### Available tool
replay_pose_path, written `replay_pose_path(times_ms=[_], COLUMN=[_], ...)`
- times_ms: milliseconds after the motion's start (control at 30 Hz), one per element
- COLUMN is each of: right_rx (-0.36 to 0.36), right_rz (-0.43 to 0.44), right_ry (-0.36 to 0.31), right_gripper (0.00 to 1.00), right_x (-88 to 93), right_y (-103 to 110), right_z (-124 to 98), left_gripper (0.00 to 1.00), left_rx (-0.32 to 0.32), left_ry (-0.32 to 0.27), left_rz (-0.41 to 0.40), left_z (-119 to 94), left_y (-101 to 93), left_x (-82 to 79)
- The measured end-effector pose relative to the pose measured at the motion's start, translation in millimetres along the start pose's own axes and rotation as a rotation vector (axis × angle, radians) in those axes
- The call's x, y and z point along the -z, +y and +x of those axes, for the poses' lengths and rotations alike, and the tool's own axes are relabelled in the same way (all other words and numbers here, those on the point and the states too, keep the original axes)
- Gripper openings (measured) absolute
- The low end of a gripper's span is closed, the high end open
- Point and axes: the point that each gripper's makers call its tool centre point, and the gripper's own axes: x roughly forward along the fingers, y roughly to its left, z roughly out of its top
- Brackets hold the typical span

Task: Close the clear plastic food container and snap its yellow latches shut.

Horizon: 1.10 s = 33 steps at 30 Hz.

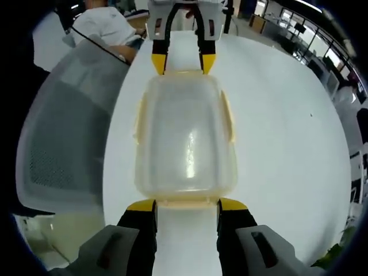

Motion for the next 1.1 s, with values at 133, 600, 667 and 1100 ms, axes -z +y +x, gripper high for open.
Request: replay_pose_path(times_ms=[133, 600, 667, 1100], right_rx=[-0.002, -0.007, -0.007, 0.002], right_rz=[0.003, 0.003, 0.005, 0.003], right_ry=[-0.003, -0.013, -0.01, -0.011], right_gripper=[0.39, 0.4, 0.4, 0.41], right_x=[0.0, 0.4, 0.4, 1.4], right_y=[-0.5, -1.9, -1.6, -1.2], right_z=[2.1, 3.7, 3.5, 3.1], left_gripper=[0.39, 0.39, 0.39, 0.4], left_rx=[-0.005, -0.015, -0.016, -0.021], left_ry=[0.008, 0.001, 0.001, 0.004], left_rz=[0.001, -0.012, -0.012, -0.004], left_z=[0.5, 2.0, 2.4, 2.9], left_y=[-0.4, 1.0, 1.3, 1.5], left_x=[0.9, 1.8, 1.9, 2.4])
